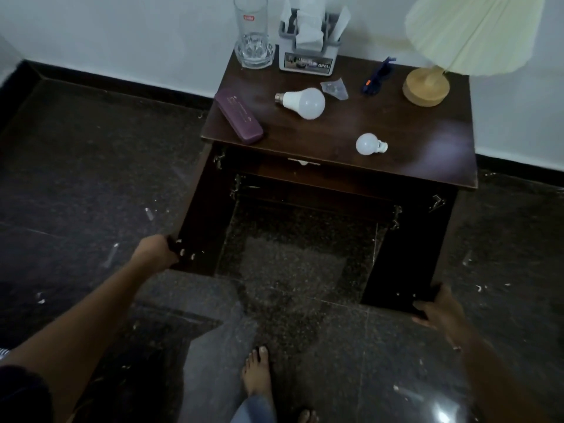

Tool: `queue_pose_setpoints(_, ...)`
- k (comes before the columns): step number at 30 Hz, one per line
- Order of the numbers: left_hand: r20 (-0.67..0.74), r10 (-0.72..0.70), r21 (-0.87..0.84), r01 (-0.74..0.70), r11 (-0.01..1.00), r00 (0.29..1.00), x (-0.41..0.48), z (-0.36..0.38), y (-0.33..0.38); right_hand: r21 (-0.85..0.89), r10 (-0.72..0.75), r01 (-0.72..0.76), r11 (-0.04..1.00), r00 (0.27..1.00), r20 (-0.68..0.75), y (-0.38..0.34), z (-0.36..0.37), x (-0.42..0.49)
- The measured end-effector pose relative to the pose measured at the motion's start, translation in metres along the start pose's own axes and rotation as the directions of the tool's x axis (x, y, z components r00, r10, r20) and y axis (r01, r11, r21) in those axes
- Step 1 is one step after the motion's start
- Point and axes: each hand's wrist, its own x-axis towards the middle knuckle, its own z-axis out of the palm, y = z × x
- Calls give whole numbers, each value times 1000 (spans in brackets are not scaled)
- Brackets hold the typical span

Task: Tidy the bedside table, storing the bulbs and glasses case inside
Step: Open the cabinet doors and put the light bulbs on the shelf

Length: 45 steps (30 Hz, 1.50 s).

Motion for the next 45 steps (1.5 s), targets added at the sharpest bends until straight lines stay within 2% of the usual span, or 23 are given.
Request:
queue_pose_setpoints(7,-159,-6,-24,3,1000,987,-21,10,5,-216,-69,45,975,992,-104,-12,1,-19)
queue_pose_setpoints(11,-197,-3,-3,3,1000,980,-32,12,10,-331,-102,41,943,980,-171,-15,-3,-29)
queue_pose_setpoints(16,-267,-2,32,11,999,964,-46,21,16,-456,-148,70,887,979,-138,-18,0,-48)
queue_pose_setpoints(18,-287,31,88,-6,996,957,-54,25,15,-570,-258,167,804,963,-82,-14,7,-60)
queue_pose_setpoints(21,-257,99,178,-54,983,961,-69,30,14,-791,-401,267,550,916,30,-7,13,-77)
queue_pose_setpoints(23,-220,94,191,-52,980,971,-80,31,14,-864,-444,287,413,892,84,-3,14,-86)
queue_pose_setpoints(28,-139,38,136,-18,991,990,-97,36,19,-907,-434,296,300,889,146,6,15,-99)
queue_pose_setpoints(30,-132,54,105,-40,994,990,-101,37,24,-913,-407,310,266,895,185,4,14,-102)
queue_pose_setpoints(33,-116,119,98,-107,989,986,-104,37,38,-907,-438,361,216,866,241,-7,15,-105)
queue_pose_setpoints(35,-108,172,104,-161,981,979,-106,34,55,-875,-479,415,248,838,262,-24,16,-107)
queue_pose_setpoints(39,-112,312,49,-308,950,944,-109,16,106,-697,-608,576,427,754,250,-72,19,-105)
queue_pose_setpoints(42,-200,421,-99,-446,890,885,-106,2,157,-449,-715,670,591,693,93,-115,22,-93)
queue_pose_setpoints(45,-259,503,-230,-558,797,825,-99,-14,214,-219,-700,676,704,712,-55,-161,26,-72)
